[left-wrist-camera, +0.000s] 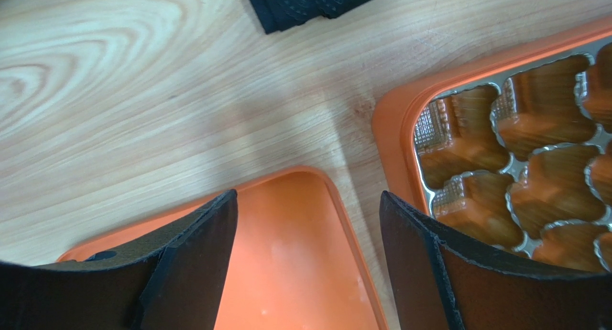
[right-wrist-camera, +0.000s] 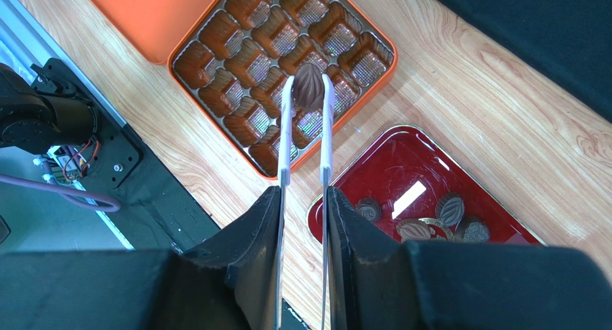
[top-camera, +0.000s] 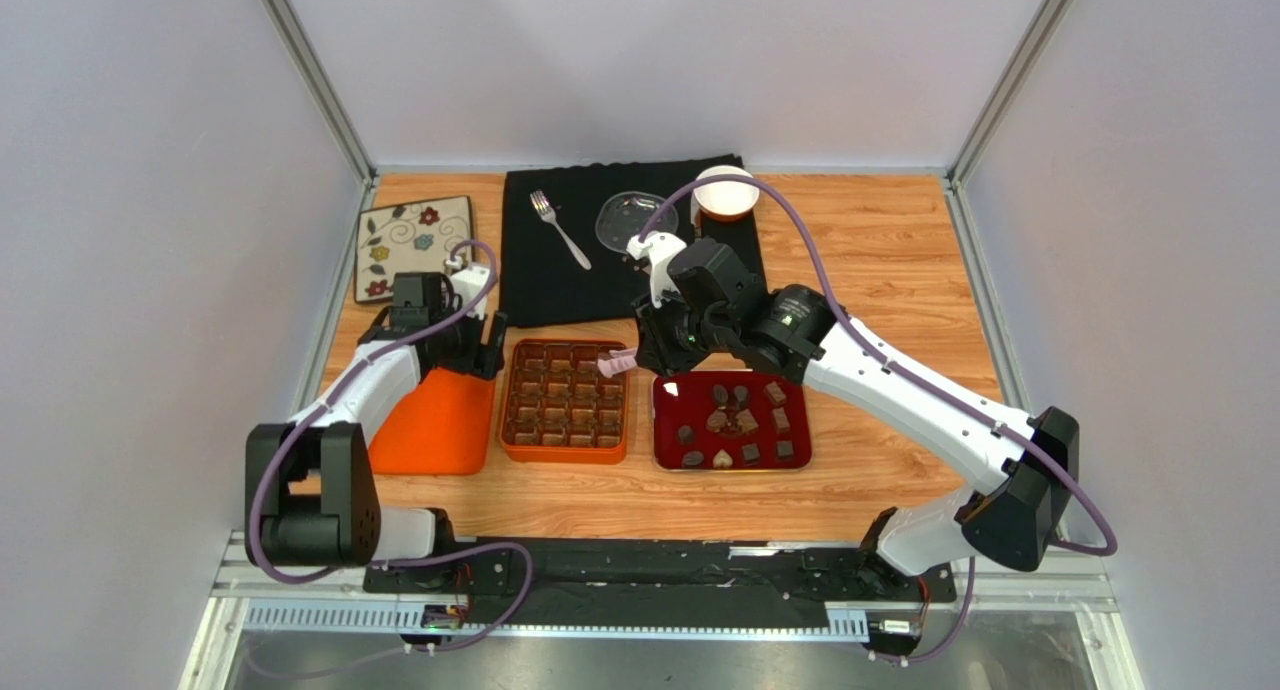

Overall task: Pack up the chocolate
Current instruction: Place the fake chocolate in the packing box.

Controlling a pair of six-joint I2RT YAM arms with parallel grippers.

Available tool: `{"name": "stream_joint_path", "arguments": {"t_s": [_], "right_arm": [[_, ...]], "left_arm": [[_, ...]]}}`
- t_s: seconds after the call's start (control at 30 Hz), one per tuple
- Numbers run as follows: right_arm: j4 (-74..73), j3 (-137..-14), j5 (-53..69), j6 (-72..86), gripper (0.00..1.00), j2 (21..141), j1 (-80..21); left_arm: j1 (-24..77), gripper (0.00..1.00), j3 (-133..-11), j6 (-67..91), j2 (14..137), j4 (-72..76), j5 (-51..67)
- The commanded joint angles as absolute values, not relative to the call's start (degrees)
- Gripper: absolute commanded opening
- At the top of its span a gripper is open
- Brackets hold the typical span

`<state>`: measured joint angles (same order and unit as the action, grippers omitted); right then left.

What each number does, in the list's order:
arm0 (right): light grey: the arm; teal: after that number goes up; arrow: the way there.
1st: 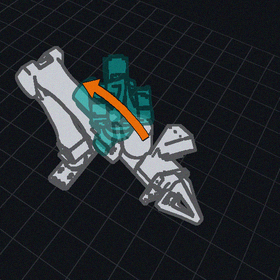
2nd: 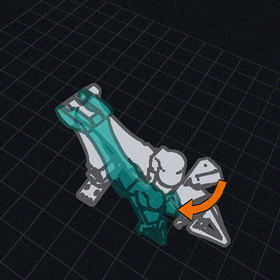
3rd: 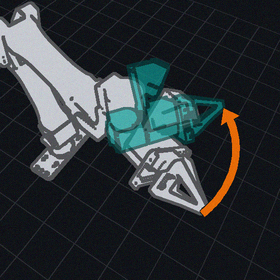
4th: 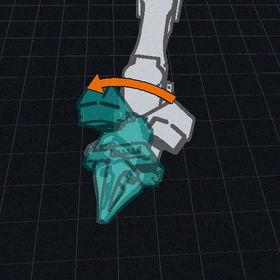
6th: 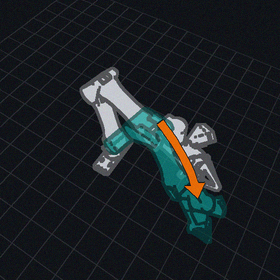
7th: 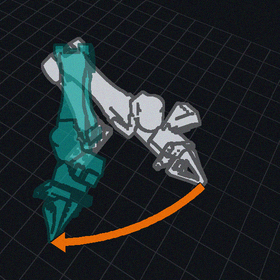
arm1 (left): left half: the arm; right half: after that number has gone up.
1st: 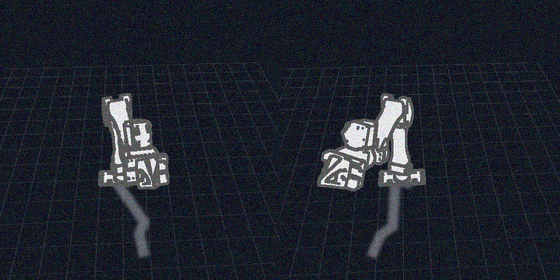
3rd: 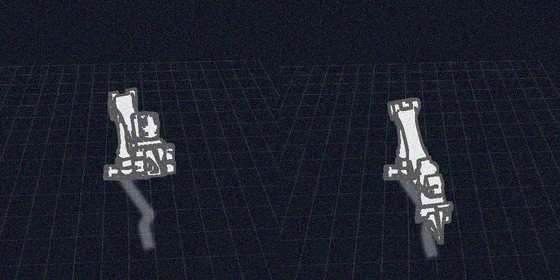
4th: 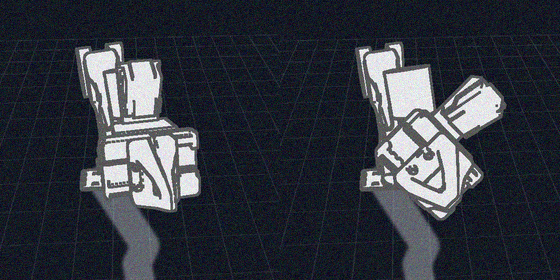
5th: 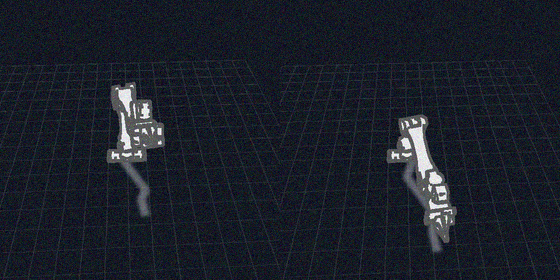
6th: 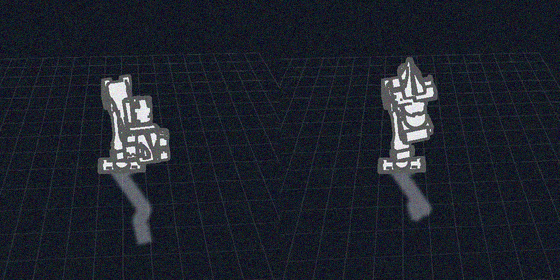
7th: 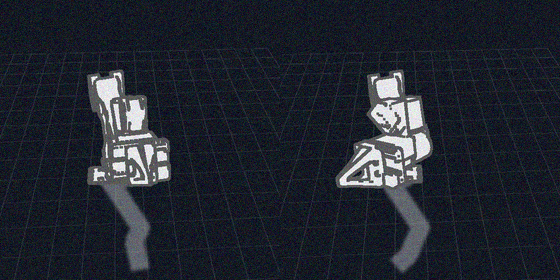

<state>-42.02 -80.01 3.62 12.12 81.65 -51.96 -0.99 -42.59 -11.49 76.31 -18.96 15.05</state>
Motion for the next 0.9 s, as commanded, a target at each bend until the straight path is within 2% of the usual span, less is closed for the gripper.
{"name": "stream_joint_path", "arguments": {"t_s": [0.0, 0.33, 0.87], "right_arm": [[-38.76, -82.79, 4.66, 12.74, 0.14, 82.00, -52.29], [-37.09, -79.46, 3.96, 13.09, 0.14, 80.95, -52.29], [-32.26, -83.75, 7.64, 14.06, 0.14, 89.99, -52.29]], "left_arm": [[-0.26, 0.80, -41.84, -12.56, 78.66, -14.68, 13.27], [6.76, 0.79, -37.53, -10.99, 73.58, -16.60, 16.52], [7.12, 0.79, -30.85, -10.19, 59.59, -27.94, 26.01]]}}
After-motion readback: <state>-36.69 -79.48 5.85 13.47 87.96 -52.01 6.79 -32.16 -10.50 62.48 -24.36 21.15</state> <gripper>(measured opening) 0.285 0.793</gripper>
